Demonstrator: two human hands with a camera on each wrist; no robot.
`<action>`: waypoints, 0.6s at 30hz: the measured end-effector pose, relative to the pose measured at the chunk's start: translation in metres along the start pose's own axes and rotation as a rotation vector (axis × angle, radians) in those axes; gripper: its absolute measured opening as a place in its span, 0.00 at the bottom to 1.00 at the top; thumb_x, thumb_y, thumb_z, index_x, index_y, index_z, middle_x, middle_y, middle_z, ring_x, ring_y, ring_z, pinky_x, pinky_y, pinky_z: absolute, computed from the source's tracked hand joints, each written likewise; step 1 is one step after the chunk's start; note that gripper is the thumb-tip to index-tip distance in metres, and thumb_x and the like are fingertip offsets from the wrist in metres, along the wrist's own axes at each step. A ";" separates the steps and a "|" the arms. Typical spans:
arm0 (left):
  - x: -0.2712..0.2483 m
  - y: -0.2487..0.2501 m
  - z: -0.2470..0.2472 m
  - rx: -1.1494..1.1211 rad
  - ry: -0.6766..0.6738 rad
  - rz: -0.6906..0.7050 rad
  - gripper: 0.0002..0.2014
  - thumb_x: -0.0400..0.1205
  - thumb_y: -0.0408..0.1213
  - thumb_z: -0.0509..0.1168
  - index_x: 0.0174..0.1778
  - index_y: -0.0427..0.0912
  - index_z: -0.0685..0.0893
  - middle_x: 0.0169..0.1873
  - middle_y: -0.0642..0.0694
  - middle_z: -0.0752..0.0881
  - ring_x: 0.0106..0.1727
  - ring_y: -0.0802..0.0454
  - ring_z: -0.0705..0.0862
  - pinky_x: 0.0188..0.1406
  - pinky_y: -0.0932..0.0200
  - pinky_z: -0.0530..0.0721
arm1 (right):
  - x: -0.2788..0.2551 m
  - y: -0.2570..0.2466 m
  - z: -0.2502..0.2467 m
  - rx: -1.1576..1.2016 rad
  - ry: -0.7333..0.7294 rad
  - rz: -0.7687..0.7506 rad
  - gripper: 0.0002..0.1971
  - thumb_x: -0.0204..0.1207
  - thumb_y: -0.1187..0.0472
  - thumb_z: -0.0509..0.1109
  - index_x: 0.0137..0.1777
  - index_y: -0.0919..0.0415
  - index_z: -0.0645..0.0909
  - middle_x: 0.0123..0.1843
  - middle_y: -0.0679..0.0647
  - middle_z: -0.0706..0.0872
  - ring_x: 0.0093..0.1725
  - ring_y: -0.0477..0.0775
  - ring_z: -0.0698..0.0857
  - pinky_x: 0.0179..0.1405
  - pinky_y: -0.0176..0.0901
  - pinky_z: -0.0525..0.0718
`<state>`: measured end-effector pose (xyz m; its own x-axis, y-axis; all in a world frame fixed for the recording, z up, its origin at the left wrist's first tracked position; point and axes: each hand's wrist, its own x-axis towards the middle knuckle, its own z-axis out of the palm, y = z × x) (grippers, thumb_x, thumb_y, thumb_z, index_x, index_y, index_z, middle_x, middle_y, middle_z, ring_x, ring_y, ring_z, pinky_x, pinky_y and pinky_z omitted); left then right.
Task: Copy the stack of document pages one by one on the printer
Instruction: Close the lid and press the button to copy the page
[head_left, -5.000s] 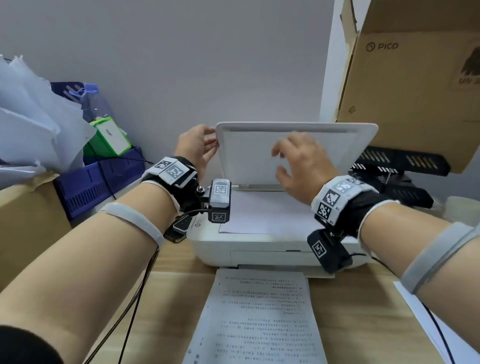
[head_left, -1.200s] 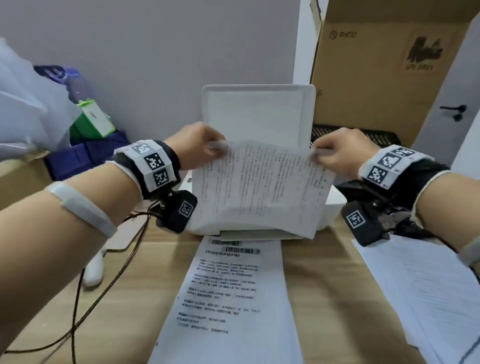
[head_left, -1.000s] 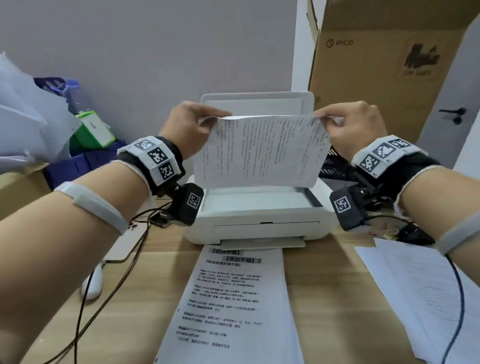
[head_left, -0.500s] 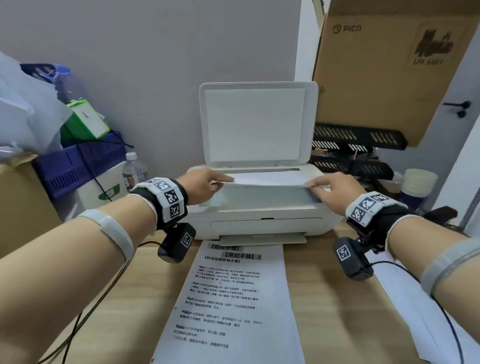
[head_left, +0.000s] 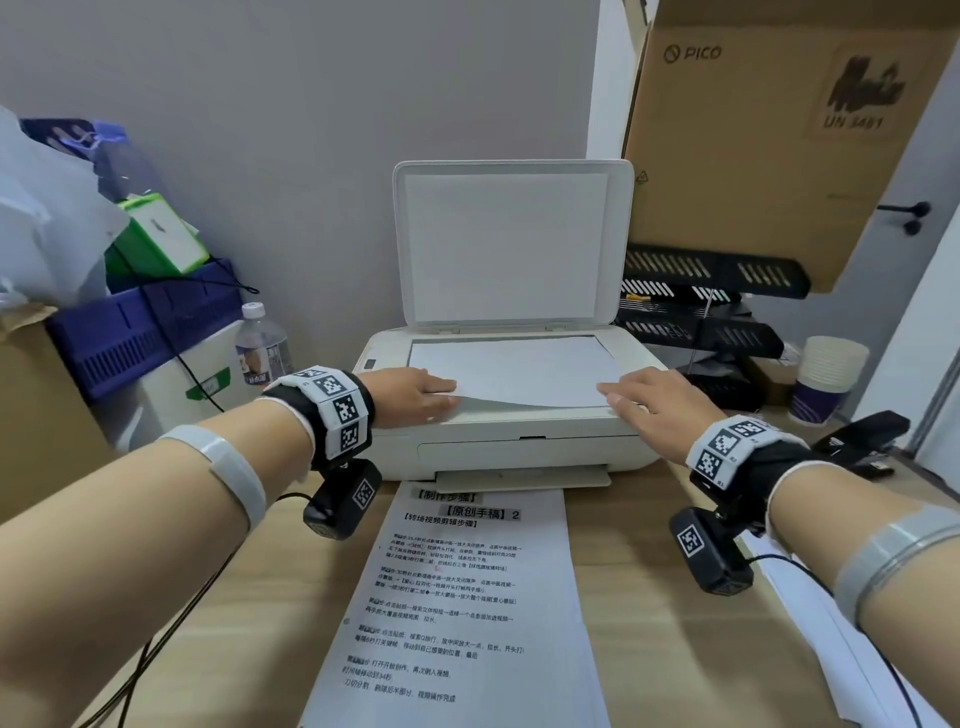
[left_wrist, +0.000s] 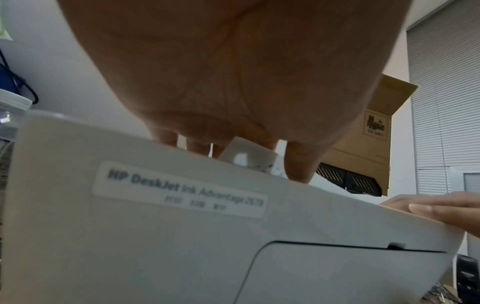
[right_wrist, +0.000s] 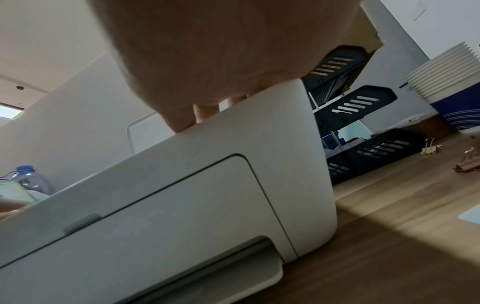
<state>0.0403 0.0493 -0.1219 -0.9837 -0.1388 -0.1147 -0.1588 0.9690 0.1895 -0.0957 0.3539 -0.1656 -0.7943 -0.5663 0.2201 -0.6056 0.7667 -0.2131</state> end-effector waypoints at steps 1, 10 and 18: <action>-0.001 0.001 0.000 0.005 0.003 -0.003 0.27 0.87 0.59 0.54 0.83 0.55 0.68 0.82 0.51 0.68 0.84 0.51 0.62 0.80 0.56 0.58 | 0.000 0.000 0.001 -0.014 -0.001 0.001 0.22 0.88 0.45 0.49 0.78 0.41 0.73 0.76 0.50 0.76 0.76 0.55 0.68 0.77 0.58 0.66; -0.006 0.000 -0.004 0.098 0.035 -0.029 0.25 0.86 0.58 0.57 0.78 0.56 0.74 0.76 0.51 0.77 0.76 0.49 0.74 0.78 0.49 0.68 | -0.005 -0.010 0.000 -0.076 -0.055 0.041 0.23 0.89 0.45 0.44 0.82 0.38 0.66 0.83 0.47 0.68 0.81 0.56 0.62 0.77 0.56 0.61; -0.004 -0.002 0.001 0.030 -0.001 -0.031 0.22 0.90 0.46 0.49 0.82 0.58 0.68 0.83 0.50 0.67 0.83 0.48 0.66 0.83 0.49 0.61 | -0.003 0.004 0.007 0.087 0.062 0.035 0.19 0.88 0.51 0.53 0.72 0.50 0.78 0.73 0.48 0.80 0.74 0.54 0.73 0.75 0.58 0.69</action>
<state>0.0450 0.0478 -0.1225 -0.9783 -0.1685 -0.1209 -0.1864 0.9699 0.1566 -0.0958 0.3568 -0.1743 -0.8124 -0.5175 0.2687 -0.5813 0.7553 -0.3028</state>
